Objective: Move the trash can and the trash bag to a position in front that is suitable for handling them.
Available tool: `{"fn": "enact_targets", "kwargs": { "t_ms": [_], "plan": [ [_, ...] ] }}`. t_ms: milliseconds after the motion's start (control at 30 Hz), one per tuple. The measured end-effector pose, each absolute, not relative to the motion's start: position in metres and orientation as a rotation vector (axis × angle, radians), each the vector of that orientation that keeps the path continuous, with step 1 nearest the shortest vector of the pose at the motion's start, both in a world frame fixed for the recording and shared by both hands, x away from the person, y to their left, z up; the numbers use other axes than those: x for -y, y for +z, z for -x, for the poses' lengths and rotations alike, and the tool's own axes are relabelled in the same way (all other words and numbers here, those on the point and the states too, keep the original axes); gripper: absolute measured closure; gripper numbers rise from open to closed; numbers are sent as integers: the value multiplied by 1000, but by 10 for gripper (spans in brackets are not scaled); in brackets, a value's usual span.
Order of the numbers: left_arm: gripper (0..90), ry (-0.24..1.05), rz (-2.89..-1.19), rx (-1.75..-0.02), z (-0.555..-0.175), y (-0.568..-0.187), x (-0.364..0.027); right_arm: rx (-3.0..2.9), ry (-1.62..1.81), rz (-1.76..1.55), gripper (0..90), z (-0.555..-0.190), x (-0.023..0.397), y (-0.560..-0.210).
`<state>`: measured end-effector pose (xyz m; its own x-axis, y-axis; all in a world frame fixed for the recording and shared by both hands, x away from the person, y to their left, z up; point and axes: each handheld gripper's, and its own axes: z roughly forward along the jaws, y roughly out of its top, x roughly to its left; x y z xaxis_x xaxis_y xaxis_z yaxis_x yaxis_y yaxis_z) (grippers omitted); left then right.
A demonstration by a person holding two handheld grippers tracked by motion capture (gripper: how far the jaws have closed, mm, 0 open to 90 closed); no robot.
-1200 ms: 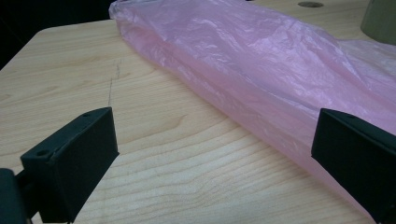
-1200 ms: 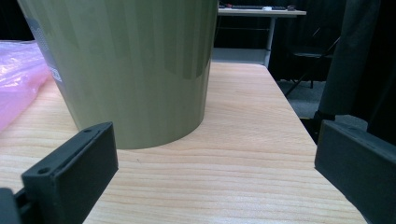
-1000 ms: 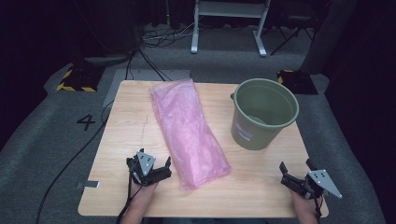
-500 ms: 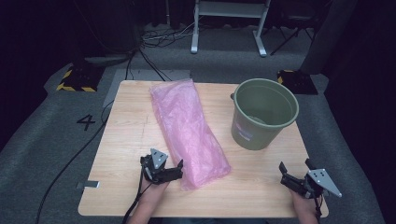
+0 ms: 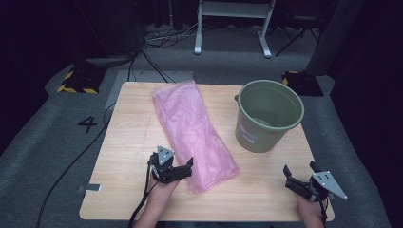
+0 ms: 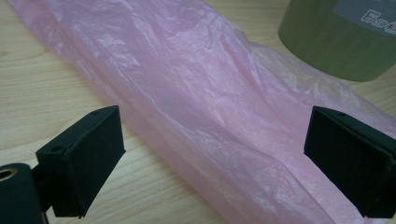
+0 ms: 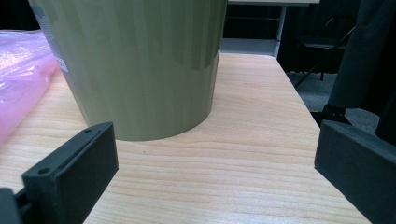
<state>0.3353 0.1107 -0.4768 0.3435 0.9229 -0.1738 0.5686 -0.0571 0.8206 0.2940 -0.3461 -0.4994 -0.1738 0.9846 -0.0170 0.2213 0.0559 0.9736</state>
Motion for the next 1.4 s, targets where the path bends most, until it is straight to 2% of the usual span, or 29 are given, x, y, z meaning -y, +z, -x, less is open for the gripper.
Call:
{"fn": "enact_targets", "kwargs": {
  "t_ms": [167, 300, 333, 400, 500, 567, 733, 1033, 1200, 1400],
  "plan": [
    [117, 412, -1848, -1487, -360, -497, -96, -1525, 1194, -1261, 0, -294, 346, -499],
    [192, 515, -1902, -1454, -360, -501, -89, -1525, 1197, -1269, 1, -294, 347, -499],
    [234, 553, -1910, -1447, -359, -501, -87, -1526, 1199, -1268, 1, -294, 347, -499],
    [361, 601, -1955, -1402, -356, -501, -82, -1536, 1203, -1264, 0, -294, 347, -499],
    [561, 593, -1970, -1349, -352, -501, -81, -1543, 1209, -1264, 0, -294, 347, -499],
    [802, 579, -1992, -1334, -349, -499, -84, -1549, 1217, -1263, 0, -294, 348, -499],
    [868, 511, -2024, -1313, -336, -496, -101, -1549, 1215, -1263, 3, -294, 348, -499],
    [850, 543, -2074, -1210, -285, -483, -147, -1554, 1212, -1266, 2, -295, 348, -499],
    [842, 547, -2050, -1260, -261, -484, -172, -1551, 1207, -1260, 2, -294, 347, -499],
    [843, 628, -1957, -1357, -240, -491, -182, -1545, 1199, -1263, 2, -294, 346, -499]
  ]
}}
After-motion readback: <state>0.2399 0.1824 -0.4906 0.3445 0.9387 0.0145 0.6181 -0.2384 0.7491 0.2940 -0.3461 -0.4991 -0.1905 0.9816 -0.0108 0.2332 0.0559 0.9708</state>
